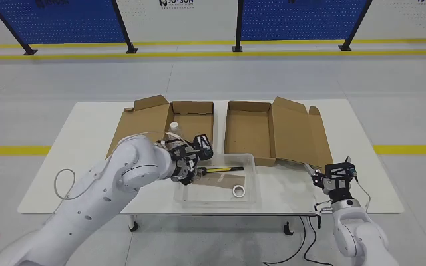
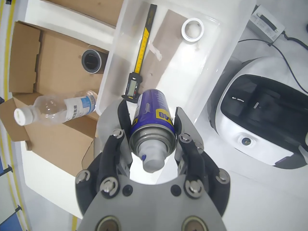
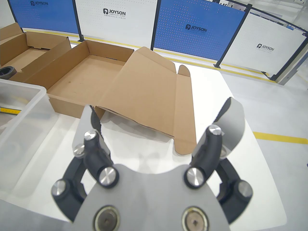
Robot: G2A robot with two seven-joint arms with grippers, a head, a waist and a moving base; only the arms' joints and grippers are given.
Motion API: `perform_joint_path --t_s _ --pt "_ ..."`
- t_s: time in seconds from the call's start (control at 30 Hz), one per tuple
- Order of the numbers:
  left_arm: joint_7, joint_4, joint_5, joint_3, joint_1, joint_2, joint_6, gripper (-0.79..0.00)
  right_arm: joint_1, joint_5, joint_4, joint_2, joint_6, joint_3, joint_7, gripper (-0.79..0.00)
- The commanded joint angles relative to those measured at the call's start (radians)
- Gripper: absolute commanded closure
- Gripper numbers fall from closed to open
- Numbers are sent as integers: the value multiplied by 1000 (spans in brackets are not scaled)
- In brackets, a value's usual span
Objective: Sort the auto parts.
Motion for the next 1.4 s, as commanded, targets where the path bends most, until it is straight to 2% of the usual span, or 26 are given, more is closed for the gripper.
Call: perform_joint_path --t_s 0.0,0.27,0.43,0.63,1.37 --pt "-8 -6 14 -39 21 12 11 0 0 0 0 0 0 0 0 -785" --pt "26 -12 70 -167 94 43 61 0 0 0 0 0 0 0 0 -785" --pt "39 -3 142 -191 116 50 94 0 0 0 0 0 0 0 0 -785" --pt "51 39 221 -163 102 43 128 0 0 0 0 0 0 0 0 -785" --pt "193 313 244 -36 -34 -23 160 0 0 0 0 0 0 0 0 -785"
